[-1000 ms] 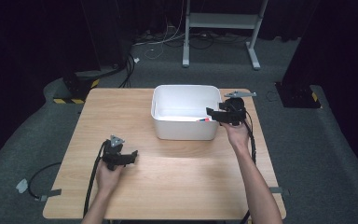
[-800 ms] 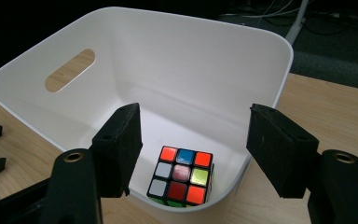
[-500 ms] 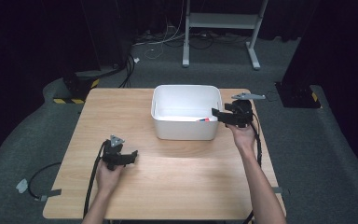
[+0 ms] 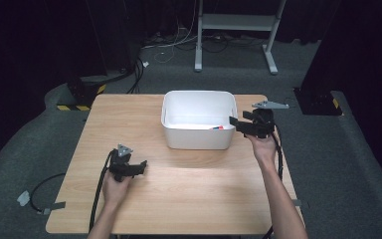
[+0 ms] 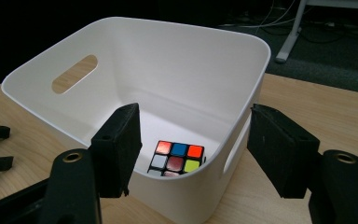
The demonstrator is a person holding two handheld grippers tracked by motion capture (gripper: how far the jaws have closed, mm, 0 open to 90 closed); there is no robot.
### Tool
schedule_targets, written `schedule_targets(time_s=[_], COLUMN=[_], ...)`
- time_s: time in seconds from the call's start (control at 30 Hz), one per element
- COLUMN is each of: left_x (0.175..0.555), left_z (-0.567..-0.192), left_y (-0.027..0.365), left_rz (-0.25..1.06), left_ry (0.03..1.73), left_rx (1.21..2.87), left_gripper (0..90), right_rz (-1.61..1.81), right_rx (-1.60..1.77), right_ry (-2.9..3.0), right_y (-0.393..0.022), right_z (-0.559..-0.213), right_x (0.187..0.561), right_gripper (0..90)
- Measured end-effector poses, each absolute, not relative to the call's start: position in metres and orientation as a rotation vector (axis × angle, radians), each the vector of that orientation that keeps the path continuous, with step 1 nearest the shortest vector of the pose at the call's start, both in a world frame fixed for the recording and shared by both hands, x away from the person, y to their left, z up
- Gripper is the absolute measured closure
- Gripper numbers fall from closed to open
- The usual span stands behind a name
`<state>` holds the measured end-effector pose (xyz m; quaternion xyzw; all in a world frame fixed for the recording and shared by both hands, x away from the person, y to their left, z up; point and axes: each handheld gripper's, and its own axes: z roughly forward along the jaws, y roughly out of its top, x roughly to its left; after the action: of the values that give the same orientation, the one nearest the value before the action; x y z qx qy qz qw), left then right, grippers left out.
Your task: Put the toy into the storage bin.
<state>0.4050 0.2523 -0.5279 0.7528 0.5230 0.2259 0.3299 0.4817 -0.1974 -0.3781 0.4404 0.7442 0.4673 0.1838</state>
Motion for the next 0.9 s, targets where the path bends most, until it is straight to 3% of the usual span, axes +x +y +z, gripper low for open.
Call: schedule_targets(time_s=[0.9], left_x=[0.405], left_z=[-0.528], left_y=[0.252], left_rz=[0.591], left_ry=[1.367], left_rx=[1.97], left_gripper=[15.7], right_rz=[1.364], right_rx=[1.271], right_ry=[2.049], right_y=[-0.223], right_z=[-0.385], right_x=[0.466], right_gripper=[35.0])
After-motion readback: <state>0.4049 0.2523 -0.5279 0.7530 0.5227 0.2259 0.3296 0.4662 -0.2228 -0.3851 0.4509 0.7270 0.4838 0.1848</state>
